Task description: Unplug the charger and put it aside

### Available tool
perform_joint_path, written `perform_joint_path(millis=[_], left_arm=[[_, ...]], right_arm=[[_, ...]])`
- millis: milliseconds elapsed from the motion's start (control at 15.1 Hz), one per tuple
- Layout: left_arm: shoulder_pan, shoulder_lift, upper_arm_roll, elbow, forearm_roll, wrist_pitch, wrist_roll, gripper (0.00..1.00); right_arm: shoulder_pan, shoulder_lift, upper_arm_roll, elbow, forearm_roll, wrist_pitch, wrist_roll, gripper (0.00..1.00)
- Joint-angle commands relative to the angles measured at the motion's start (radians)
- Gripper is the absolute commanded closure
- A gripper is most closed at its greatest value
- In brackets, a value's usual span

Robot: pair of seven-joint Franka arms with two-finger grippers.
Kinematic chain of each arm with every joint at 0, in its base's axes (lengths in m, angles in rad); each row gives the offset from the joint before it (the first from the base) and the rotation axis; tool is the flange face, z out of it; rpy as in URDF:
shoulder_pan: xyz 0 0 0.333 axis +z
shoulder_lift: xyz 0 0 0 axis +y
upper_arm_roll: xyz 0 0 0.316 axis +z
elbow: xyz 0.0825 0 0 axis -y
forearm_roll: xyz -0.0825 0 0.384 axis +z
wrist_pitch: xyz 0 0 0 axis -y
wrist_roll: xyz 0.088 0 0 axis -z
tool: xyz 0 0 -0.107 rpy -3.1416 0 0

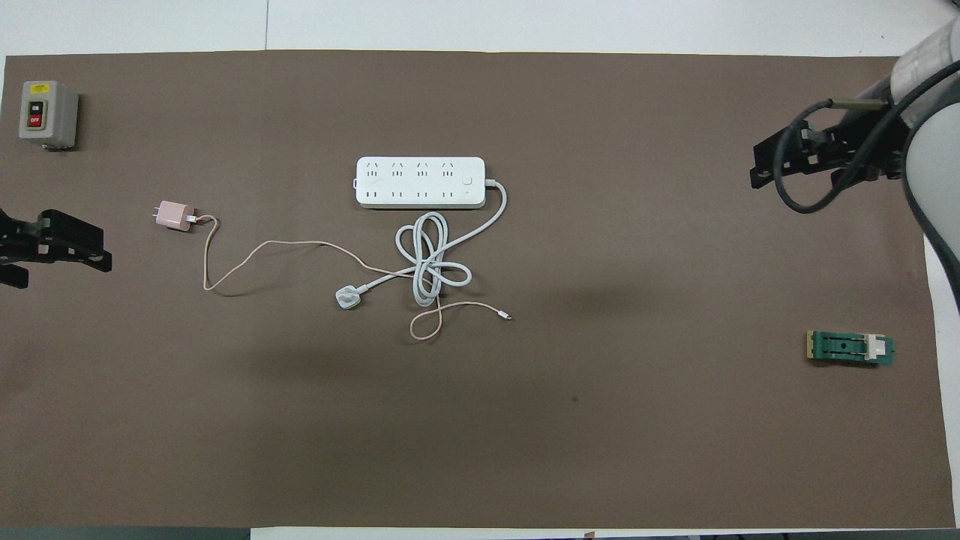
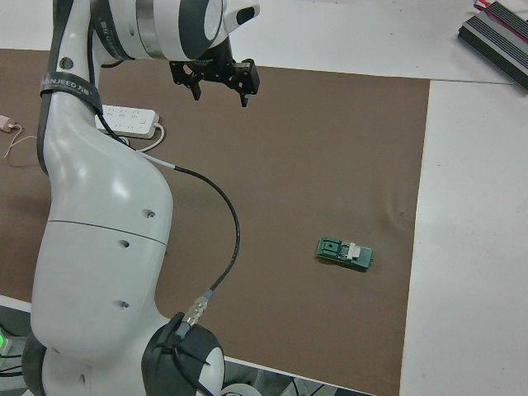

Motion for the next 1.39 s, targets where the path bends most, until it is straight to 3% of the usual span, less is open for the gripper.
perform_joint_path(millis=[0, 264, 463, 793, 1322], left_arm=[[-0.036, -0.042, 0.010, -0.056, 0.011, 0.015, 0.029, 0.00], [-0.035, -0.037, 0.011, -0.055, 0.009, 0.092, 0.046, 0.00], [-0.033, -0.031, 0.014, -0.039, 0.012, 0.098, 0.042, 0.00], [-0.027, -0.022, 0.020, -0.024, 0.014, 0.143, 0.048, 0.00], [-0.027, -0.023, 0.020, -0.024, 0.029, 0.164, 0.048, 0.00]], right_arm=[[-0.037, -0.096, 0.010, -0.099, -0.057, -0.021, -0.108, 0.00], [-0.093, -0.210, 0.030, -0.247, -0.117, -0.049, -0.107, 0.00], [-0.184, -0.283, 0.139, -0.370, -0.146, 0.040, -0.099, 0.00], [-0.201, -0.276, 0.168, -0.365, -0.148, 0.100, -0.024, 0.00], [-0.184, -0.274, 0.171, -0.318, -0.141, 0.094, 0.053, 0.00]])
